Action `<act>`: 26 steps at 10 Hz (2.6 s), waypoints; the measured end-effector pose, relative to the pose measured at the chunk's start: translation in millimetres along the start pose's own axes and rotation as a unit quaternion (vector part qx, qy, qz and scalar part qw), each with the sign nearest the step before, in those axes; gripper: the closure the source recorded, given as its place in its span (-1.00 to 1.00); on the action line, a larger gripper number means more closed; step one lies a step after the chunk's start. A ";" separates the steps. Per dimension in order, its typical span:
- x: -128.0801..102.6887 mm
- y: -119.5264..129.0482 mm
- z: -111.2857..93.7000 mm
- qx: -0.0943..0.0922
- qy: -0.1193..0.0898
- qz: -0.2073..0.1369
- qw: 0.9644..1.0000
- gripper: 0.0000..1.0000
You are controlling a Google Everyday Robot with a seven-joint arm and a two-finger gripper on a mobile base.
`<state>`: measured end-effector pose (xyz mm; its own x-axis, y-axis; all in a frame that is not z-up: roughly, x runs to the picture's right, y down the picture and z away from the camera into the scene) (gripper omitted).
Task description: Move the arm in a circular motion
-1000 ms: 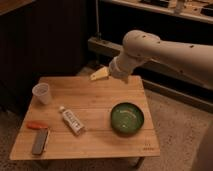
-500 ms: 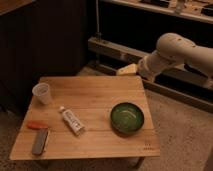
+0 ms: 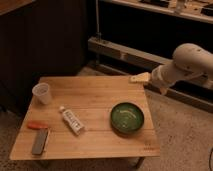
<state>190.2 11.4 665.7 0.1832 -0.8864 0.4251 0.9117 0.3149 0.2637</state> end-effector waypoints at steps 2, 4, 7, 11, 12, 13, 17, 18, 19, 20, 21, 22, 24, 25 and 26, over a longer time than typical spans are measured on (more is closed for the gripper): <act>-56.0 0.2 -9.2 -0.005 -0.015 0.030 0.999 -1.00; -104.4 -0.3 -15.7 -0.012 -0.032 0.056 0.998 -1.00; -172.5 -21.0 -21.0 -0.016 -0.057 0.060 0.996 -1.00; -188.5 -58.4 -8.7 -0.029 -0.059 0.016 0.998 -1.00; -188.6 -72.6 -0.9 -0.033 -0.061 0.005 0.998 -1.00; -189.4 -90.1 7.8 -0.036 -0.063 -0.013 0.997 -1.00; -205.5 -124.8 16.6 -0.041 -0.069 -0.058 0.995 -1.00; -204.0 -137.2 22.7 -0.043 -0.071 -0.068 0.994 -1.00; -198.7 -149.5 29.3 -0.047 -0.073 -0.077 0.993 -1.00; -196.4 -164.7 36.0 -0.050 -0.078 -0.090 0.992 -1.00; -198.1 -177.5 40.3 -0.052 -0.080 -0.101 0.990 -1.00; -205.7 -199.6 46.7 -0.056 -0.085 -0.119 0.988 -1.00; -213.0 -211.7 50.4 -0.057 -0.087 -0.128 0.986 -1.00; -209.3 -214.2 52.2 -0.059 -0.091 -0.133 0.985 -1.00; -202.3 -220.4 56.8 -0.060 -0.095 -0.141 0.984 -1.00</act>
<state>-68.7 140.6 570.7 -0.1455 -0.8494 0.5073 0.9551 0.0132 0.2960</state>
